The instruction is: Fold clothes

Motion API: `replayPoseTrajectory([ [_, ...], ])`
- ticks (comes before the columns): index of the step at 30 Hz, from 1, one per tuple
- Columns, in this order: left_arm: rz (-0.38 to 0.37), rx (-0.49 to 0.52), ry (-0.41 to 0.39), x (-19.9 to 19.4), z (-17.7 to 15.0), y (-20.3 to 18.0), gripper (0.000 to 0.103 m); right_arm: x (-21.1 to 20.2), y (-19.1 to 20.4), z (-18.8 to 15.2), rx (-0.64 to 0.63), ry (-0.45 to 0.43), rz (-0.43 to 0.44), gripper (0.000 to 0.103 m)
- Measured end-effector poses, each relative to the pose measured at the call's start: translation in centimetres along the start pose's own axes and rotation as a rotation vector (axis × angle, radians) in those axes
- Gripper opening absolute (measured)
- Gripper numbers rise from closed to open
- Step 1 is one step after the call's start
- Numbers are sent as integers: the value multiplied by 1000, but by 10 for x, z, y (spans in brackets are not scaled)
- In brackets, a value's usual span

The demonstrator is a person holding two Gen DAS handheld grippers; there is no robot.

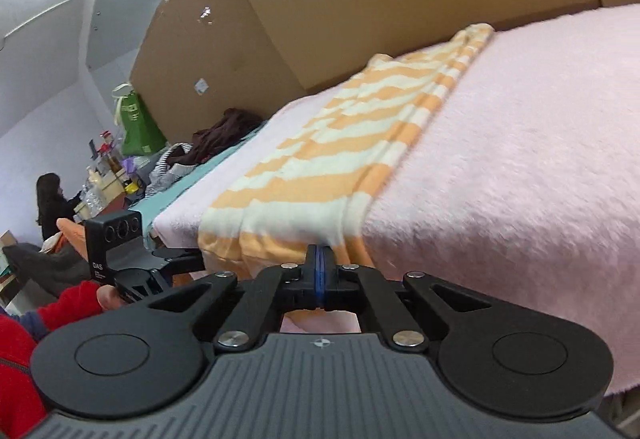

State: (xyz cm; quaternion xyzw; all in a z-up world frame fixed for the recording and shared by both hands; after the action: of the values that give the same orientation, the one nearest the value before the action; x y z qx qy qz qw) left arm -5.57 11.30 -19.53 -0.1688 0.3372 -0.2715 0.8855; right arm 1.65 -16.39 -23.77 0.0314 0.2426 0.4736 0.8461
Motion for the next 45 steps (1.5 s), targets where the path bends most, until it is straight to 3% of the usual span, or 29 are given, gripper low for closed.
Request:
replayPoseTrajectory([
  [1, -24, -9, 0, 2, 2, -3, 97, -5, -3, -5, 14, 13, -13, 16],
  [3, -72, -6, 1, 6, 5, -11, 98, -10, -3, -14, -6, 43, -25, 24],
  [5, -84, 15, 3, 10, 8, -15, 98, -10, -4, -14, -15, 39, -24, 41],
  [6, -88, 21, 4, 12, 10, -16, 98, -9, -5, -14, -18, 34, -24, 43],
  [13, -137, -21, 39, 16, 17, -17, 98, 18, -3, -10, -78, 47, 34, 48],
  [17, -158, 8, 75, 18, 11, -22, 92, 32, -6, -15, -77, 74, 66, 48],
  [24, -226, 17, 105, 16, 3, -37, 48, 26, -5, -17, -29, 64, 138, 45],
  [25, -230, 30, 112, 14, 0, -40, 48, 25, -4, -18, -24, 63, 147, 43],
  [28, -243, 43, 108, 4, -3, -48, 47, 19, -1, -19, -17, 73, 174, 21],
  [29, -249, 43, 101, 1, -2, -50, 47, 16, 0, -20, -18, 76, 181, 20],
  [31, -228, 31, 76, 1, 2, -46, 58, 12, 1, -20, -20, 79, 192, 20],
  [32, -210, 19, 64, 3, 4, -40, 73, 11, 1, -19, -14, 77, 197, 21],
  [33, -201, -6, 59, 6, 6, -34, 78, 12, 0, -18, -7, 74, 202, 23],
  [35, -221, -93, 71, 8, 10, -22, 78, 16, -3, -15, 19, 54, 213, 41],
  [38, -255, -120, 64, 8, 16, -21, 77, 22, -5, -12, 42, 29, 238, 45],
  [40, -267, -79, 68, 9, 13, -26, 70, 26, -7, -13, 51, 27, 250, 45],
  [42, -281, -61, 89, 13, 9, -29, 34, 27, -8, -15, 62, 23, 262, 45],
  [44, -287, -52, 98, 14, 6, -32, 15, 24, -7, -15, 61, 14, 269, 44],
  [45, -283, -38, 90, 12, 5, -34, 13, 23, -7, -15, 61, 10, 273, 43],
])
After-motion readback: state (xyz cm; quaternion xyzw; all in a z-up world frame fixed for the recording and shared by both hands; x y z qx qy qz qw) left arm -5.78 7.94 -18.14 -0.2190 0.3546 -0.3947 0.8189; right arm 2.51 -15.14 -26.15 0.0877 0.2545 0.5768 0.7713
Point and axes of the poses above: each gripper's, at about its wrist camera, not at the fingertips, and x roughly the way its jaws point, y to its left, z to its top, the point moved 9 cm from there along x, roughly the way its jaws point, and after that the axes turned 11 degrees about -x, right-handed, at the moved point
